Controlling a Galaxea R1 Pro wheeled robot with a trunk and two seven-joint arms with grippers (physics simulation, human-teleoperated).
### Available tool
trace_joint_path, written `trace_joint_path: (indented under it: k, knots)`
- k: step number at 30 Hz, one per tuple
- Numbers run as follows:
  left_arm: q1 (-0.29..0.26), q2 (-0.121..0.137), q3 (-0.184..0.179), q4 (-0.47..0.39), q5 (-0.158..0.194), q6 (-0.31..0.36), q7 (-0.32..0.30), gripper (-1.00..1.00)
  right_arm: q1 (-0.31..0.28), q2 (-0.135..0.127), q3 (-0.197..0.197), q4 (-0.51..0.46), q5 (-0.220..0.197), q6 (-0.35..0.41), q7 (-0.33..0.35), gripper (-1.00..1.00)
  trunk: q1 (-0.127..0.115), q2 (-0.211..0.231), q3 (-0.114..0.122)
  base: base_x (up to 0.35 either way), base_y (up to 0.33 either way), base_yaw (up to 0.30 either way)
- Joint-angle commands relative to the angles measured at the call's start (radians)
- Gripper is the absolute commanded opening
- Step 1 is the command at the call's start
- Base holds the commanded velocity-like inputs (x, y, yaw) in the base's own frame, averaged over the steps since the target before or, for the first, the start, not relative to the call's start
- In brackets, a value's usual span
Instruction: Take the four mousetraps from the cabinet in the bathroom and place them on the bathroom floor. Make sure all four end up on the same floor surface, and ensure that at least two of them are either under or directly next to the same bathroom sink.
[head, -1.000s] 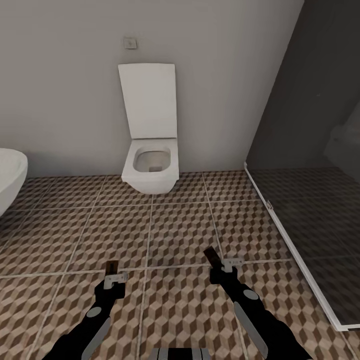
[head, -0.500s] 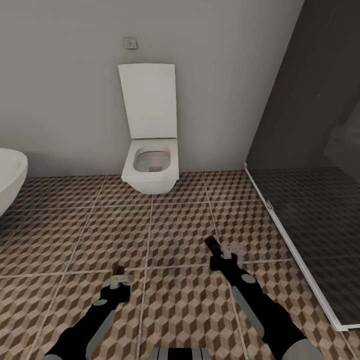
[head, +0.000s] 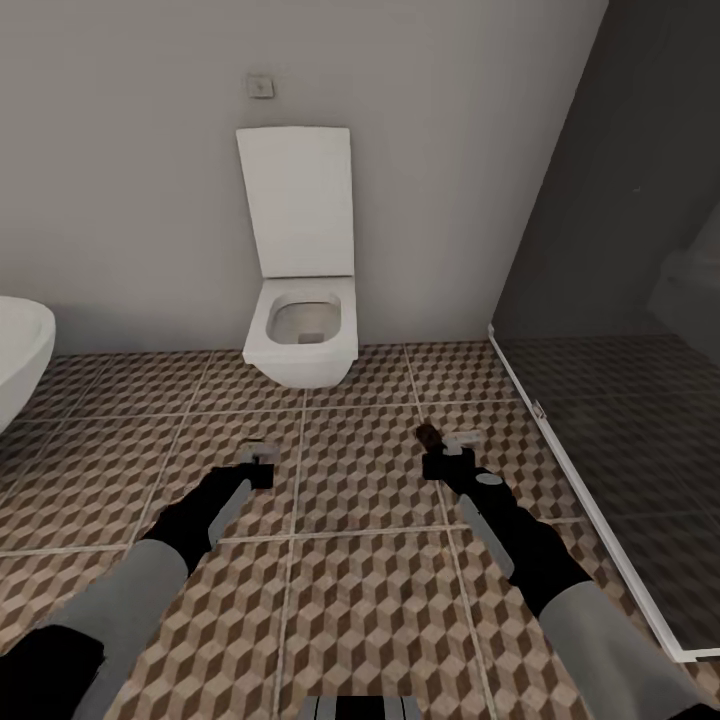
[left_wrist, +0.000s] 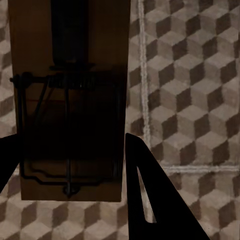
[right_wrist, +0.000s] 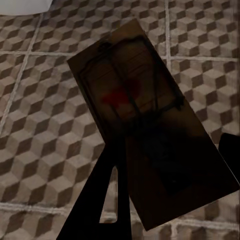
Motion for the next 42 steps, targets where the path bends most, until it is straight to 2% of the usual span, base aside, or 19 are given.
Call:
trace_joint_path:
  k: [1, 5, 7, 11, 13, 15, 26, 32, 34, 38, 42]
  knots:
    - [-0.008, 0.002, -0.008, -0.003, 0.008, 0.004, 0.01, -1.0, -0.006, 0.0, 0.004, 0.021, -0.012, 0.003, -0.011, -1.0, 0.0, 0.0, -0.001, 0.0, 0.0, 0.0]
    - [-0.018, 0.011, 0.009, -0.009, 0.009, 0.001, 0.002, -1.0, -0.013, 0.014, 0.003, 0.128, -0.027, -0.012, -0.007, -1.0, 0.0, 0.0, -0.001, 0.0, 0.0, 0.0]
    - [-0.02, 0.019, 0.035, -0.021, 0.01, -0.001, -0.016, -1.0, -0.014, 0.021, 0.003, 0.172, -0.045, -0.05, -0.003, -1.0, 0.0, 0.0, -0.001, 0.0, 0.0, 0.0]
    - [-0.021, 0.048, 0.061, -0.111, 0.009, -0.001, -0.099, -1.0, -0.015, 0.025, 0.003, 0.205, -0.126, -0.093, 0.033, -1.0, 0.0, 0.0, -0.001, 0.0, 0.0, 0.0]
    - [-0.021, 0.058, 0.064, -0.142, 0.009, 0.002, -0.116, -1.0, -0.015, 0.025, 0.003, 0.218, -0.164, -0.1, 0.076, -1.0, 0.0, 0.0, -0.001, 0.0, 0.0, 0.0]
    - [-0.02, 0.063, 0.065, -0.154, 0.009, 0.003, -0.123, -1.0, -0.015, 0.026, 0.004, 0.223, -0.18, -0.104, 0.099, -1.0, 0.0, 0.0, -0.001, 0.0, 0.0, 0.0]
    - [-0.014, 0.064, 0.066, -0.164, 0.008, -0.007, -0.124, -1.0, -0.015, 0.01, 0.004, 0.217, -0.184, -0.11, 0.113, -1.0, 0.0, 0.0, -0.001, 0.0, 0.0, 0.0]
    - [-0.012, 0.064, 0.066, -0.138, 0.008, -0.032, -0.124, -1.0, -0.015, 0.009, 0.004, 0.216, -0.185, -0.111, 0.113, -1.0, 0.0, 0.0, -0.001, 0.0, 0.0, 0.0]
    - [-0.012, 0.064, 0.066, -0.126, 0.006, -0.053, -0.124, -1.0, -0.015, 0.009, 0.004, 0.215, -0.185, -0.111, 0.113, -1.0, 0.0, 0.0, -0.001, 0.0, 0.0, 0.0]
    - [-0.006, 0.064, 0.066, -0.075, 0.004, -0.148, -0.125, -1.0, -0.016, 0.01, 0.004, 0.215, -0.185, -0.109, 0.112, -1.0, 0.0, 0.0, -0.001, 0.0, 0.0, 0.0]
    - [0.0, 0.062, 0.064, 0.037, 0.003, -0.292, -0.125, -1.0, -0.017, 0.011, 0.004, 0.215, -0.185, -0.109, 0.111, -1.0, 0.0, 0.0, -0.001, 0.0, 0.0, 0.0]
